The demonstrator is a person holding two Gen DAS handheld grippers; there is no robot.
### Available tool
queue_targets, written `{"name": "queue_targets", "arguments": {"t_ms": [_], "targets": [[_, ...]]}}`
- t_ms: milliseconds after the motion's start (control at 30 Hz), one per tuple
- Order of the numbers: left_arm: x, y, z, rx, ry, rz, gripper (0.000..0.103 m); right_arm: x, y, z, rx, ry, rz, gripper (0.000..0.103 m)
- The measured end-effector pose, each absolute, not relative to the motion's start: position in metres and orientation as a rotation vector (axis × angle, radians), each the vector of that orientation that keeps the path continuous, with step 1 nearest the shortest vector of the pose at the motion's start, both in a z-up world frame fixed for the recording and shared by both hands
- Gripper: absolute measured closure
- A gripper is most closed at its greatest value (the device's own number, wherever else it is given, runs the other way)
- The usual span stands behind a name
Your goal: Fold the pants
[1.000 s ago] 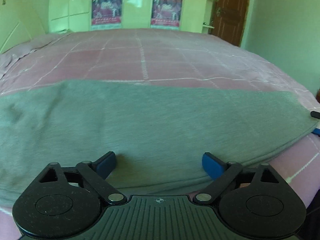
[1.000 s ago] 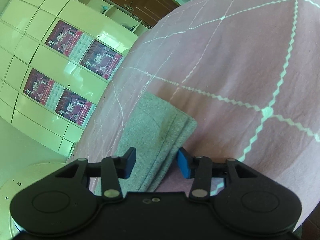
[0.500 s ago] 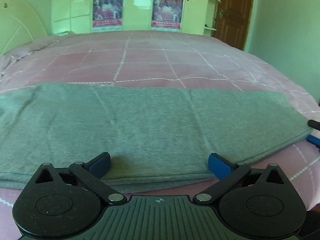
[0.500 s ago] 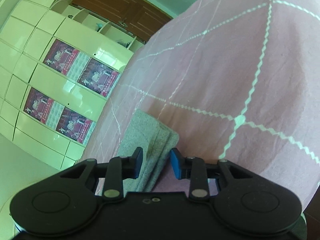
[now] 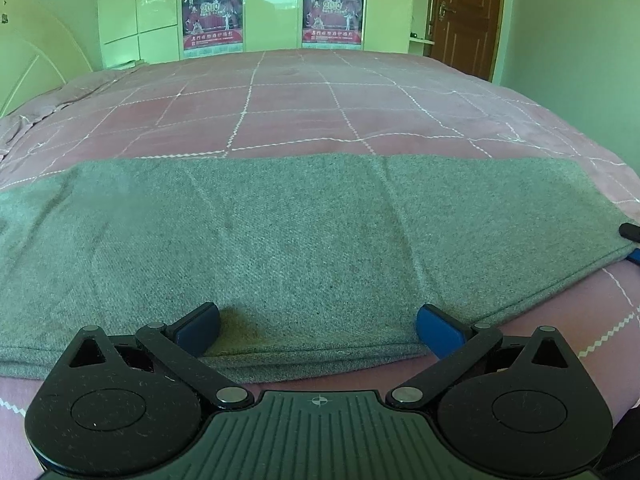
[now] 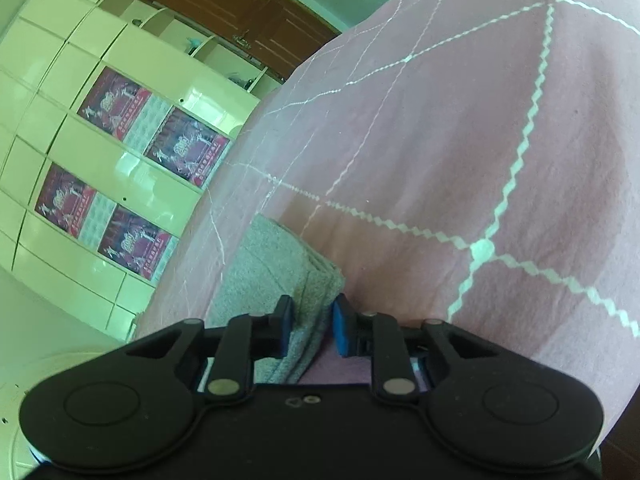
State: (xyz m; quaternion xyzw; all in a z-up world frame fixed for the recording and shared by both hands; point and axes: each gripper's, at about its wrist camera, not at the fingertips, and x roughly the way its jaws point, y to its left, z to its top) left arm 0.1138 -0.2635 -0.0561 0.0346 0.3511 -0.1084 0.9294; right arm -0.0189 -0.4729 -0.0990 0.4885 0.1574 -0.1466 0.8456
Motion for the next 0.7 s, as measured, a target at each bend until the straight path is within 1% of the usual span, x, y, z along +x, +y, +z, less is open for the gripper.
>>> {"name": "queue_targets", "arguments": {"t_ms": [433,600,700], "targets": [[0.114,-0.263,-0.061,0.075,0.706,-0.221,0.000,-0.014,-0.463,-0.079,0.980,0.341,-0.320,0.092],[0.117,-0.258,-0.056,0.056,0.712,-0.244,0.000,-0.001,-0.446,-0.041,0.908,0.303,-0.242,0.093],[0.114,-0.228,-0.039,0.031,0.680,-0.261,0.000,0.009,-0.429,-0.011,0.849,0.284,-0.188,0.093]]}}
